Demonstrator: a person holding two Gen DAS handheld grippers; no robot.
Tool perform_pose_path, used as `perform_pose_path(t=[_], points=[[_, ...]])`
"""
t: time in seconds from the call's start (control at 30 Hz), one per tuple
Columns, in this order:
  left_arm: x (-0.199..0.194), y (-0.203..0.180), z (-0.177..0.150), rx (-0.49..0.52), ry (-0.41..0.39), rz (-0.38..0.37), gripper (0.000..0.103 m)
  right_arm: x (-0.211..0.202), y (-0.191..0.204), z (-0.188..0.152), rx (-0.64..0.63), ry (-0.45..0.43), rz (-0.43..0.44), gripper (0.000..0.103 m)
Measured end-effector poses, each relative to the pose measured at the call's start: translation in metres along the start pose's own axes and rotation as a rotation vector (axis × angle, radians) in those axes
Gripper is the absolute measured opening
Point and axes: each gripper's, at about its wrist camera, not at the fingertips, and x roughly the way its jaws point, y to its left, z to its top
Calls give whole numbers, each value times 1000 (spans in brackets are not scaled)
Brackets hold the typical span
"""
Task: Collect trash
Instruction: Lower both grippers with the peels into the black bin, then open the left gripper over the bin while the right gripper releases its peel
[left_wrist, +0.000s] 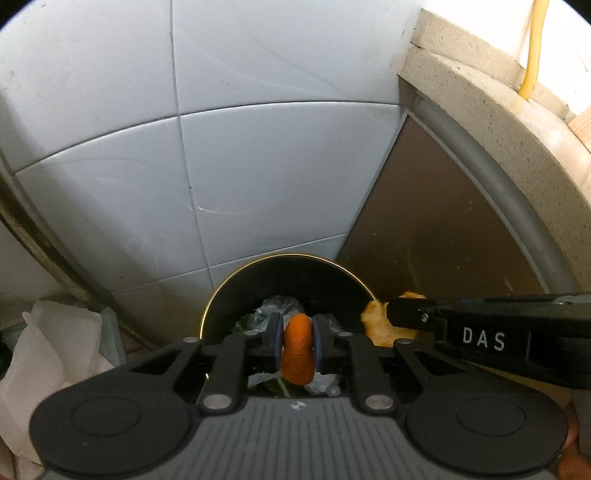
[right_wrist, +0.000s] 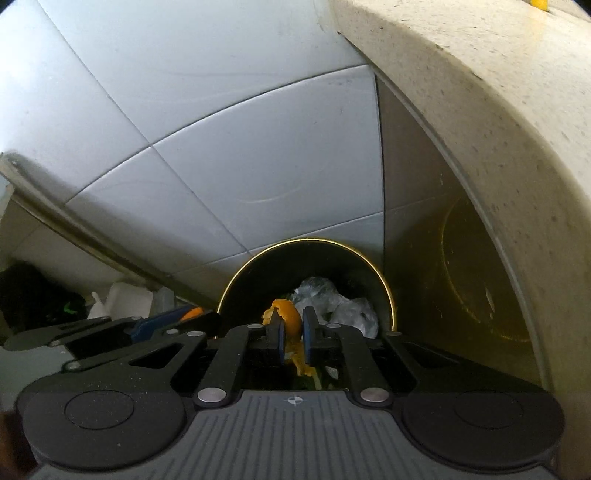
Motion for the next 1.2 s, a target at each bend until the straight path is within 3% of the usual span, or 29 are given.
perform_pose_path(t=[0.7, 1.07, 1.2], points=[[-1, -3, 6, 12, -14, 36, 31, 1, -1, 5, 21, -13, -23, 18], [-9, -5, 8, 1, -34, 66, 33, -11, -1, 6, 9, -28, -29, 24], [-17, -8, 11, -1, -52, 94, 40, -19, -2, 7, 12, -42, -19, 26]])
